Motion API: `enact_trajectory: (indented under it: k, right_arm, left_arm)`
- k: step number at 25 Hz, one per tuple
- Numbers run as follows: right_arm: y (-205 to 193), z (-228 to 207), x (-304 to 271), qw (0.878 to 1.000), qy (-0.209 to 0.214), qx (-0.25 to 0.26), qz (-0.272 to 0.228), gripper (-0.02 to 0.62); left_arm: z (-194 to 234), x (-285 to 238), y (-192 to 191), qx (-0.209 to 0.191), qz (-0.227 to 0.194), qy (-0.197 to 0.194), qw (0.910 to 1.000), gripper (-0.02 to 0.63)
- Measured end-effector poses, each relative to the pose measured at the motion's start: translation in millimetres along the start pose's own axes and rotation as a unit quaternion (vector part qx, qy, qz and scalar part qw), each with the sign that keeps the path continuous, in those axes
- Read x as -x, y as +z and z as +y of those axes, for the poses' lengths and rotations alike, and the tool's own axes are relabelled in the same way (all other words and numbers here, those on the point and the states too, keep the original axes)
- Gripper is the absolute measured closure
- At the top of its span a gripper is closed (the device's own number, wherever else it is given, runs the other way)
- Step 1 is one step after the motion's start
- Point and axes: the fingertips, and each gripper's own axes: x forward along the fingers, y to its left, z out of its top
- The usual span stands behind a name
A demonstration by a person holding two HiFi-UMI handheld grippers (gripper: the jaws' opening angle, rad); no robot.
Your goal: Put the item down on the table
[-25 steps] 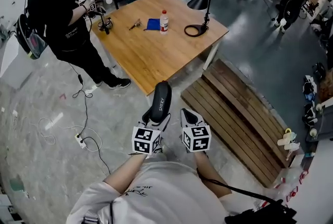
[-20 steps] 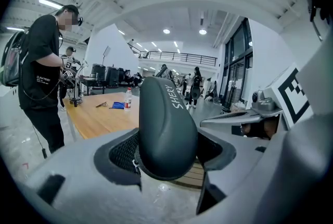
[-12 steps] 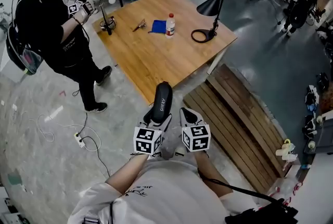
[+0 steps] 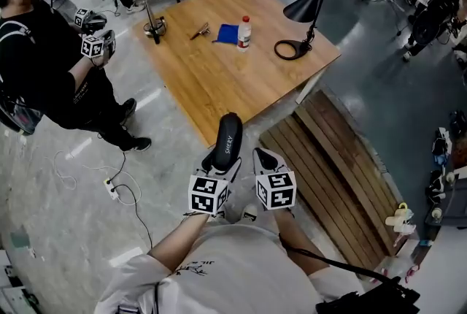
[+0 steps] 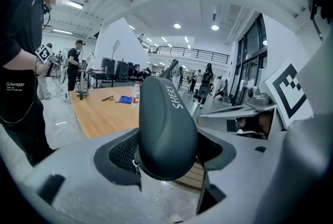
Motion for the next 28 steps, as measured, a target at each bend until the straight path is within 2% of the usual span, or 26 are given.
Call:
enact_trajectory:
  k: [8,14,20,28]
  right_arm:
    - [-8,-14,-42,1.0,0.007,-0.006,0.022,0.594]
    - [0,-35,-99,1.0,0.006,0.009,0.02,0.594]
    - [-16,-46,-147,0.999,0.014,0.02,0.032,0.594]
    - [-38,-65,-196,0.998,0.01,0.021,0.051,0.594]
  left_arm:
    - [39,-27,-15,0.007,0.033,0.033,0.9989,0.287]
    - [75,-80,-11,-0.005,0.043,0.048,0.9979,0.287]
    - [100,-125,-28,0.028,0.062,0.056,0.9961,0.287]
    - [135,-171,-64,0.023,0.1,0.076,0.9918,0.287]
